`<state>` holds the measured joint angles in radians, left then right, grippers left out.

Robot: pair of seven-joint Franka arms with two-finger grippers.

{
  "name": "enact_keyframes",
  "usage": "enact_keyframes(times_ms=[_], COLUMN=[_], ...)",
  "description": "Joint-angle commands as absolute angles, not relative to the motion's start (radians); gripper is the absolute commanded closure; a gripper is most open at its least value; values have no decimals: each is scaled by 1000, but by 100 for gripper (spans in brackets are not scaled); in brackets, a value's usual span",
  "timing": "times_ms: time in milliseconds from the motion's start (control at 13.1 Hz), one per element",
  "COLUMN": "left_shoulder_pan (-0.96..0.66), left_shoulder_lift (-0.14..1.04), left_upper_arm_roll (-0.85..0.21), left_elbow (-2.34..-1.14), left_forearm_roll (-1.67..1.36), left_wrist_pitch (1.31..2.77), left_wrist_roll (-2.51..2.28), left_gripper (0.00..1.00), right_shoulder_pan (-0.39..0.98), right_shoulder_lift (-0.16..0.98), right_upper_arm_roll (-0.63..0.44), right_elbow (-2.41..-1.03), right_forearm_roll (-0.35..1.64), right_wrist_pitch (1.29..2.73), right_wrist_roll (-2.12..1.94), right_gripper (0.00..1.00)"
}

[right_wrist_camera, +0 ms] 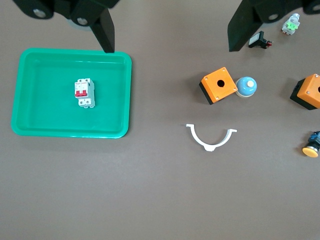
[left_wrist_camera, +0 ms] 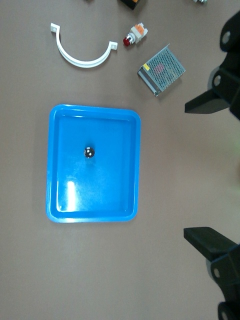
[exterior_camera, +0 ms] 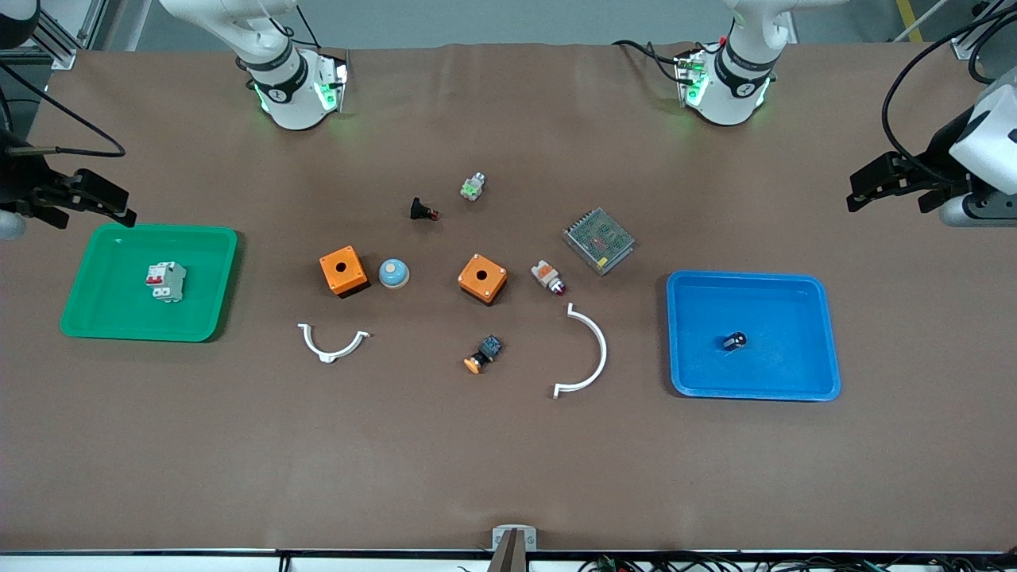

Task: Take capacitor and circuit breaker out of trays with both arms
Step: 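Reach the left gripper to the capacitor while the right gripper reaches the breaker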

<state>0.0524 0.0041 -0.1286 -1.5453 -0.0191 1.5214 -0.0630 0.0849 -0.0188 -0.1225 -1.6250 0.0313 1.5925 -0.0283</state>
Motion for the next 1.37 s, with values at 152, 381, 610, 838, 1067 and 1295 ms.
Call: enact_keyframes(times_ms=[152, 381, 610, 838, 1067, 1295], left_shoulder_pan=[49, 58, 57, 51, 40, 41], left_shoulder_lift=[8, 84, 107, 216, 337, 440], left_upper_arm_roll=[-130, -133, -133, -135, -137, -137], left_elbow=[-1545, -1592, -1780, -1841, -1868, -1864], left_forearm_roll=[17, 29, 25, 29, 29, 20], left_wrist_pitch=[1522, 1602, 1874, 1999, 2141, 2239], left_wrist_roll=[-48, -49, -60, -45, -54, -86], left_gripper=[0, 0, 0, 0, 1, 17], right_shoulder_pan=[72, 63, 8, -99, -162, -212], right_shoulder_lift=[-40, -38, -9, -5, 75, 187], right_upper_arm_roll=[-118, -120, -120, -120, -120, -120], right_elbow=[-1657, -1657, -1734, -1914, -1948, -1948], right_forearm_roll=[2, 0, 0, 0, -2, -2], right_wrist_pitch=[1598, 1605, 1691, 1874, 1934, 1991], right_wrist_roll=[-41, -48, -78, -224, -305, -342], right_gripper=[0, 0, 0, 0, 0, 0])
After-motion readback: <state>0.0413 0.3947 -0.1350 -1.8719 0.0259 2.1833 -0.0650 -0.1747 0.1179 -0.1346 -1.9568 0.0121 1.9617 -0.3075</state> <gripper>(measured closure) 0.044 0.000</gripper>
